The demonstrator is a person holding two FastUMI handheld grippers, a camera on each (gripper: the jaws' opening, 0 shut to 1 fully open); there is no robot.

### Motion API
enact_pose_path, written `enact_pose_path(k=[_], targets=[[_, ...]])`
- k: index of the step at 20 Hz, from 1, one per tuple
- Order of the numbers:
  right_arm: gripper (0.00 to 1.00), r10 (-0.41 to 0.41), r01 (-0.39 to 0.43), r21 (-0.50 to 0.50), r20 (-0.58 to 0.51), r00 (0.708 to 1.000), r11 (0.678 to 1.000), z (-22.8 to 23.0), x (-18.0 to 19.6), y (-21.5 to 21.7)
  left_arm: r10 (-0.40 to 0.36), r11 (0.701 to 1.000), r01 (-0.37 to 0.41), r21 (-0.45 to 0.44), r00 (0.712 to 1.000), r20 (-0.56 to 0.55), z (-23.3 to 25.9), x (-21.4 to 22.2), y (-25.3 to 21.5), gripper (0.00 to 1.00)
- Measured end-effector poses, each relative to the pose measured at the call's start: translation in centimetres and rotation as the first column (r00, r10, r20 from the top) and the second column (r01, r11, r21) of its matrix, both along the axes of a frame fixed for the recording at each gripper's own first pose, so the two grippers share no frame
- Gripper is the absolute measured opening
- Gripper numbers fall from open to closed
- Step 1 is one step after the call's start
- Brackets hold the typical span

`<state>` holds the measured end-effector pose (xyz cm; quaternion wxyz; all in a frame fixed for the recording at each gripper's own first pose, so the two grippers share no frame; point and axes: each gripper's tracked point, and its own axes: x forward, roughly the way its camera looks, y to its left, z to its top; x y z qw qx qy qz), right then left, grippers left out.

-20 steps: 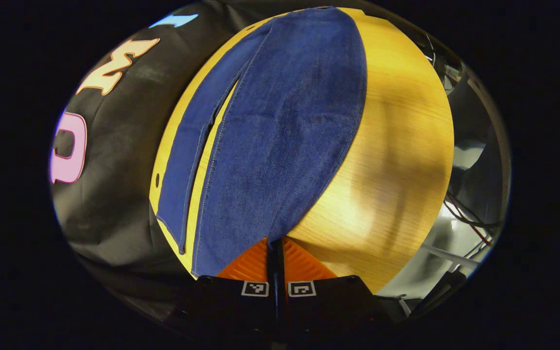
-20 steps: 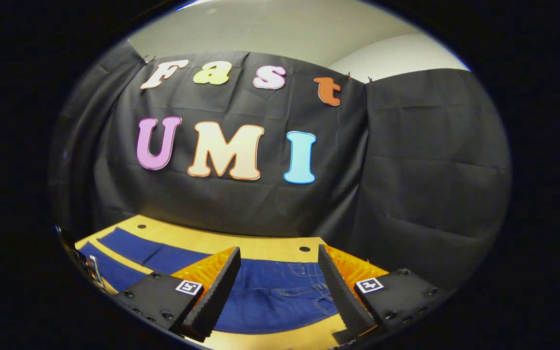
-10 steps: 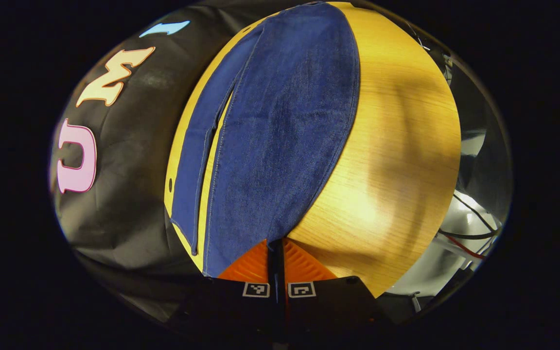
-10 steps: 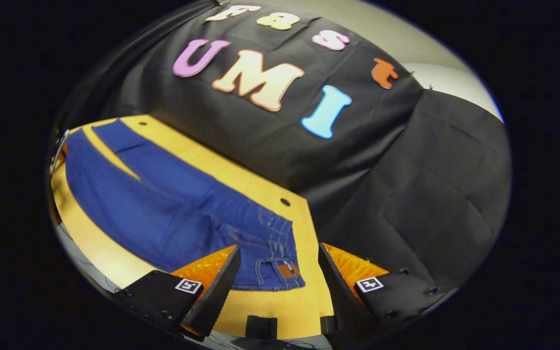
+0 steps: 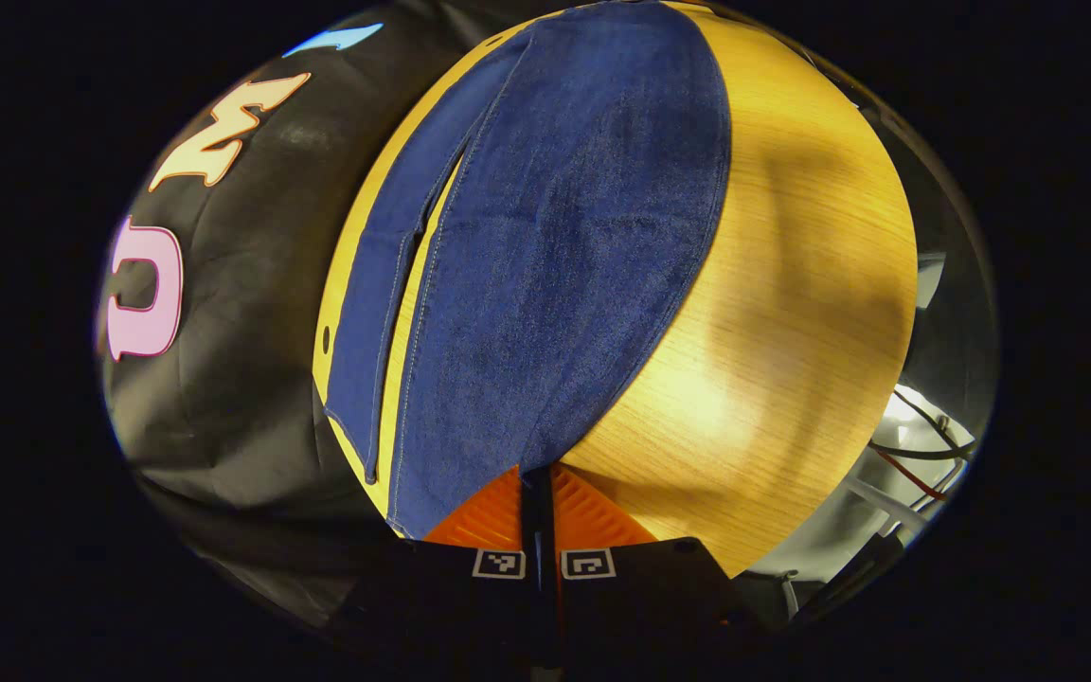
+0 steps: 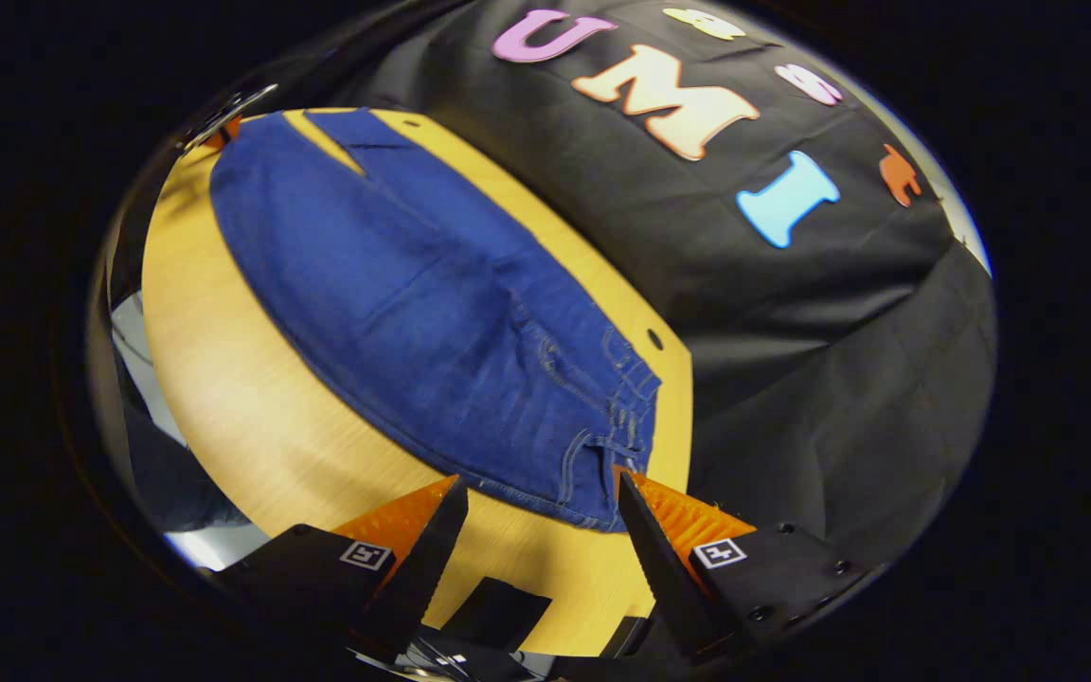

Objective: Grasp the waist and the cuffs of the jeans and fold them to make the two legs overlap; first hold the waist and fold one-third of the jeans toward the cuffs, then hold the cuffs and fold the remaining one-third in the same direction to finish folding.

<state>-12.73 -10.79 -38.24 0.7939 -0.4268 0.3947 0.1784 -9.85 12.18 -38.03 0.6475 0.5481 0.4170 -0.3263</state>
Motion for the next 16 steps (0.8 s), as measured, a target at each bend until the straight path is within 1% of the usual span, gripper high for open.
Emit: enact_pose_path(k=[3,5,7,8,11,12,13,15,16], targets=[[0.99,0.078,-0.082,-0.050,-0.067,0.995,0.995,-1.7,-1.1,0.2,-0.001,1.000,0.001,0.011,1.000,-0.003,0.1,-0.1,0.2,0.00],[1.00,0.136,-0.147,-0.083,-0.124,0.983,0.986,-3.2,-1.3,0.5,0.000,1.000,0.000,0.014,1.000,-0.005,0.1,-0.1,0.1,0.00],[0.99,0.179,-0.197,-0.121,-0.147,0.973,0.973,-3.8,-0.9,0.7,0.011,1.000,-0.011,0.025,1.000,-0.003,0.1,-0.1,0.2,0.00],[0.96,0.198,-0.218,-0.128,-0.155,0.968,0.968,-4.0,-0.6,1.0,0.015,1.000,-0.015,0.026,1.000,-0.001,0.1,-0.1,0.1,0.00],[0.92,0.232,-0.259,-0.156,-0.175,0.957,0.953,-4.8,0.9,1.0,0.022,0.999,-0.022,0.031,1.000,0.001,0.1,0.0,0.1,0.00],[0.87,0.239,-0.270,-0.171,-0.181,0.954,0.948,-5.0,1.5,1.0,0.025,0.999,-0.025,0.032,1.000,0.003,0.2,0.0,0.0,0.00],[0.90,0.239,-0.274,-0.184,-0.192,0.952,0.944,-5.3,1.9,1.0,0.029,0.999,-0.029,0.033,1.000,0.003,0.1,0.0,0.1,0.00],[0.78,0.241,-0.282,-0.208,-0.203,0.949,0.937,-5.8,2.6,1.0,0.038,0.999,-0.038,0.033,0.999,0.004,0.1,0.0,0.2,0.00],[0.74,0.243,-0.286,-0.222,-0.204,0.948,0.932,-6.3,3.1,0.9,0.041,0.999,-0.041,0.033,0.999,0.004,0.1,0.0,0.1,0.00]])
